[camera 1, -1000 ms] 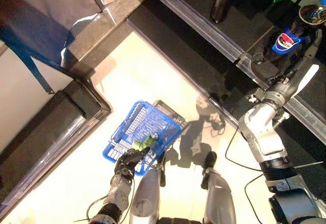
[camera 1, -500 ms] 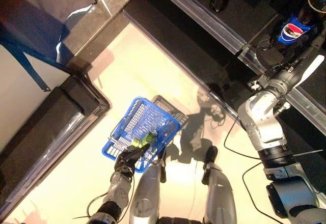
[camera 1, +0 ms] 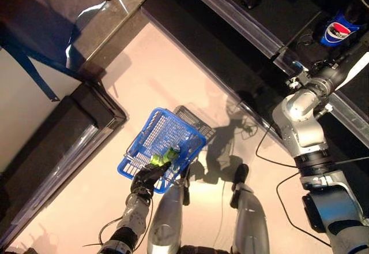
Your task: Pick up the drink and place into the basket.
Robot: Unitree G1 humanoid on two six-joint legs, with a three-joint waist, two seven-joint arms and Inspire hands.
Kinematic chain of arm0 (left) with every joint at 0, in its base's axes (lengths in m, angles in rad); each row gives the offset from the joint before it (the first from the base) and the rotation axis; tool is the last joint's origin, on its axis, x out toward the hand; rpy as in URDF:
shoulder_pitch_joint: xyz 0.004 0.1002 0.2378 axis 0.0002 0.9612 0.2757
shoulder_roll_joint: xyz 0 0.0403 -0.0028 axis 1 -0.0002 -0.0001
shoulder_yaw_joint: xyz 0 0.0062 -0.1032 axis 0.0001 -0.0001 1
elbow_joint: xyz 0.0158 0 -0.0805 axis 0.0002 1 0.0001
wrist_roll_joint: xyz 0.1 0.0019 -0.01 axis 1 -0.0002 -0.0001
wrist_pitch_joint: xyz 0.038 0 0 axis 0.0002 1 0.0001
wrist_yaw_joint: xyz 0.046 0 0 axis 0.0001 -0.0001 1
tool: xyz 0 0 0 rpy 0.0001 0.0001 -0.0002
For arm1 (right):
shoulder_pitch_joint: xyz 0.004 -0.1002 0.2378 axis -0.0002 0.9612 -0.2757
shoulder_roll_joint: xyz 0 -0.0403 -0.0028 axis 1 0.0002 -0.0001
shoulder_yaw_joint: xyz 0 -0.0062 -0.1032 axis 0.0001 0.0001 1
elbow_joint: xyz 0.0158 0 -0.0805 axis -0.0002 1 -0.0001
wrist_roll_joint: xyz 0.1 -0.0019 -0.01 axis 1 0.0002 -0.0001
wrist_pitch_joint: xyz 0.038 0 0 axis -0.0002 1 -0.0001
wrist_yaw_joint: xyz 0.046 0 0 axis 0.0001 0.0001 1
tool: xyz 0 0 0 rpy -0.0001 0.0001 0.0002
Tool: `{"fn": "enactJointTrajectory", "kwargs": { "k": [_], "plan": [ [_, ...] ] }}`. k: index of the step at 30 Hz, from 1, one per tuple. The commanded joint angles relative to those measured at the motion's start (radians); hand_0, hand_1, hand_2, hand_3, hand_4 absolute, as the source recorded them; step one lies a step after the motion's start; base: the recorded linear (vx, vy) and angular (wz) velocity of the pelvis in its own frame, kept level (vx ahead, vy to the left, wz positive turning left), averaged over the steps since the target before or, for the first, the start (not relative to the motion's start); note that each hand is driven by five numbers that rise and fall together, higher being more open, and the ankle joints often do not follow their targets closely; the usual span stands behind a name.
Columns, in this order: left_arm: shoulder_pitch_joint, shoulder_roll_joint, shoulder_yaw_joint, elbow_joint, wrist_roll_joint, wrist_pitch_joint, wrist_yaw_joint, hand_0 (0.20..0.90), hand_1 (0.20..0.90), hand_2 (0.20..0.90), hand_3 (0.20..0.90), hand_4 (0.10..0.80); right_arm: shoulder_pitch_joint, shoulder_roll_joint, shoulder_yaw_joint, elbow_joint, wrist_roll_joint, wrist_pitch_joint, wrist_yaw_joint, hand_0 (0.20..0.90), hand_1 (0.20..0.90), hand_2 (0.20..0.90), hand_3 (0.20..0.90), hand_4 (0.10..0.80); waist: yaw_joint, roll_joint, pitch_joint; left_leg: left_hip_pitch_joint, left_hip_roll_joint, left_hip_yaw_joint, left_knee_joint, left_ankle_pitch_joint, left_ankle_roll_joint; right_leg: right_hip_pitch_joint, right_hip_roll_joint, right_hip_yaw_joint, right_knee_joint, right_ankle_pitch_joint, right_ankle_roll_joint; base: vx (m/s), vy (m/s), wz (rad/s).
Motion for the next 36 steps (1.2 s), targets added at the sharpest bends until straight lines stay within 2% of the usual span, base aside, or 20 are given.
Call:
{"fn": "enactJointTrajectory", "kwargs": {
  "k": [1,5,18,20,21,36],
  "plan": [
    [0.146,0.047,-0.062,-0.027,-0.003,0.015,0.002,0.3,0.3,0.3,0.2,0.1,-0.173,-0.136,-0.021,-0.054,0.014,-0.074,0.022,0.9,0.9,0.9,0.9,0.8,0.01,0.036,-0.016,-0.065,-0.03,-0.04,0.05,0.007,0.002,-0.026,-0.008,-0.055,0.099,-0.075,-0.022,0.033,-0.002,-0.02],
    [0.144,0.059,-0.069,-0.027,-0.012,0.022,-0.01,0.3,0.3,0.3,0.2,0.1,-0.224,-0.153,-0.01,0.021,0.088,-0.111,0.09,0.9,0.9,0.9,0.9,0.8,0.016,0.042,-0.016,-0.08,-0.033,-0.043,0.057,0.007,0.003,-0.042,-0.011,-0.055,0.11,-0.077,-0.024,0.025,-0.003,-0.03],
    [0.154,0.089,-0.094,-0.06,-0.034,0.043,-0.025,0.3,0.3,0.3,0.2,0.1,-0.382,-0.235,0.031,0.207,0.178,-0.173,0.124,0.9,0.9,0.9,0.9,0.8,0.03,0.062,-0.016,-0.1,-0.042,-0.049,0.054,0.01,0.005,-0.074,-0.02,-0.051,0.122,-0.077,-0.02,0.011,0.003,0.0],
    [0.156,0.096,-0.098,-0.065,-0.038,0.045,-0.027,0.3,0.3,0.3,0.2,0.1,-0.401,-0.248,0.04,0.229,0.189,-0.178,0.131,0.547,0.547,0.547,0.488,0.388,0.032,0.062,-0.016,-0.103,-0.042,-0.049,0.057,0.009,0.006,-0.078,-0.021,-0.051,0.125,-0.078,-0.021,0.0,0.0,0.0],
    [0.159,0.098,-0.099,-0.069,-0.04,0.046,-0.028,0.3,0.3,0.3,0.2,0.1,-0.412,-0.255,0.046,0.243,0.194,-0.184,0.136,0.3,0.3,0.3,0.2,0.1,0.032,0.063,-0.016,-0.102,-0.043,-0.049,0.056,0.008,0.007,-0.079,-0.02,-0.05,0.126,-0.078,-0.021,0.009,0.011,-0.06],
    [0.185,0.132,-0.078,-0.085,-0.063,0.049,-0.06,0.3,0.3,0.3,0.2,0.1,-0.447,-0.343,0.06,0.286,0.216,-0.171,0.198,0.3,0.3,0.3,0.2,0.1,0.035,0.062,-0.016,-0.087,-0.047,-0.045,0.071,-0.001,0.01,-0.061,-0.023,-0.056,0.142,-0.092,-0.027,-0.002,0.0,0.0]
  ]
}}
